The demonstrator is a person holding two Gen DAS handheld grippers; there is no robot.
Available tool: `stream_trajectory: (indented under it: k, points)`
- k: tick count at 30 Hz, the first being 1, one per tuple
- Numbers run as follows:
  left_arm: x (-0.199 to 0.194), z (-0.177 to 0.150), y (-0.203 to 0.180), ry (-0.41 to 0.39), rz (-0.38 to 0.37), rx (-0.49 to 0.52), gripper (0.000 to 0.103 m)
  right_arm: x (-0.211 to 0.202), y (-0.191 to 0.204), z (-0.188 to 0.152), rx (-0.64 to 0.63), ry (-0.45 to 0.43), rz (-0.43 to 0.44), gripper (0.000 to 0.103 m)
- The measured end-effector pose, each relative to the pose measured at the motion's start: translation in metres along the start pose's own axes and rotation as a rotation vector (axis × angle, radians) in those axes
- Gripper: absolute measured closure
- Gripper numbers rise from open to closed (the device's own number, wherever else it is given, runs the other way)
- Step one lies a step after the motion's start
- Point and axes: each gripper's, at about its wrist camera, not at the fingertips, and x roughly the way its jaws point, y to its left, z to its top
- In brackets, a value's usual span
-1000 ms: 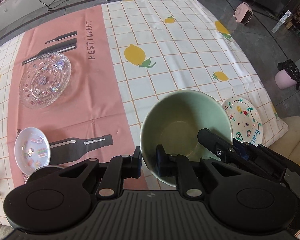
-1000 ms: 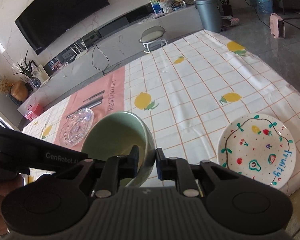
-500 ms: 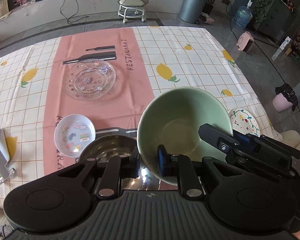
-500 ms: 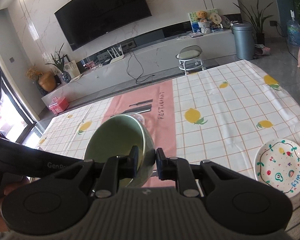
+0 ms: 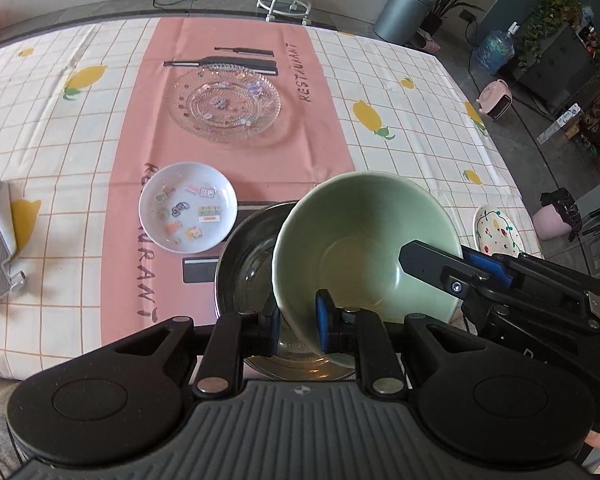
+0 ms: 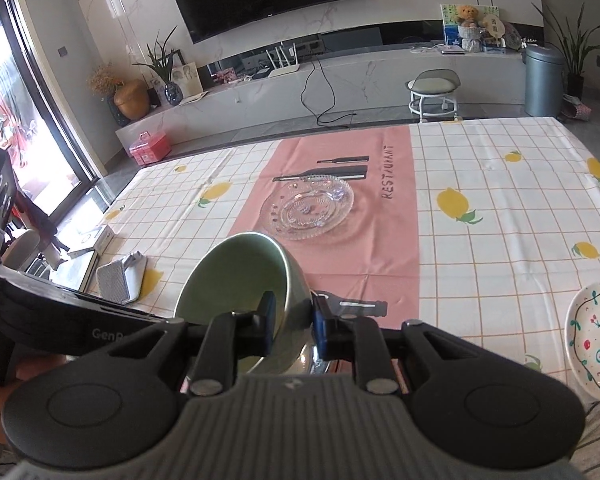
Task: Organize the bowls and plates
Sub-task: 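Lift the pale green bowl with the left gripper and carry it over the steel bowls, then lower the pale green bowl into the orange bowl and open the left gripper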
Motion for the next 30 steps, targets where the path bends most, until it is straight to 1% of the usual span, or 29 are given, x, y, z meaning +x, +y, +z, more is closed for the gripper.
stream_trajectory:
  k: [3,8,11,13,14,17,22,27,29,30]
  points:
    - [0.007,-0.003,0.005,0.022,-0.007,0.000,0.083,0.006,0.002,-0.003,-0.024,0.030,0.002,0.084]
    - [0.021,-0.008,0.011,0.051,0.029,0.016,0.082,0.019,-0.001,-0.007,-0.019,0.075,0.022,0.084]
    - [0.028,-0.009,0.015,0.065,0.024,0.019,0.083,0.027,-0.002,-0.009,-0.023,0.092,0.020,0.084]
    - [0.027,-0.010,0.015,0.057,0.022,0.022,0.083,0.033,-0.004,-0.011,-0.021,0.108,0.010,0.084]
    - [0.026,-0.010,0.015,0.050,0.033,0.026,0.083,0.036,-0.006,-0.012,-0.016,0.118,0.006,0.085]
    - [0.025,-0.009,0.017,0.035,0.035,0.037,0.083,0.041,-0.007,-0.013,-0.012,0.127,0.012,0.086]
    - [0.023,-0.011,0.017,-0.013,0.030,0.062,0.082,0.045,0.000,-0.016,-0.058,0.122,-0.020,0.087]
    - [0.022,-0.012,0.021,-0.059,0.015,0.073,0.082,0.051,0.012,-0.019,-0.139,0.103,-0.081,0.087]
    - [0.021,-0.012,0.022,-0.063,0.007,0.069,0.082,0.054,0.015,-0.019,-0.165,0.103,-0.112,0.090]
    - [0.021,-0.013,0.023,-0.070,0.002,0.073,0.082,0.055,0.018,-0.020,-0.185,0.102,-0.132,0.094]
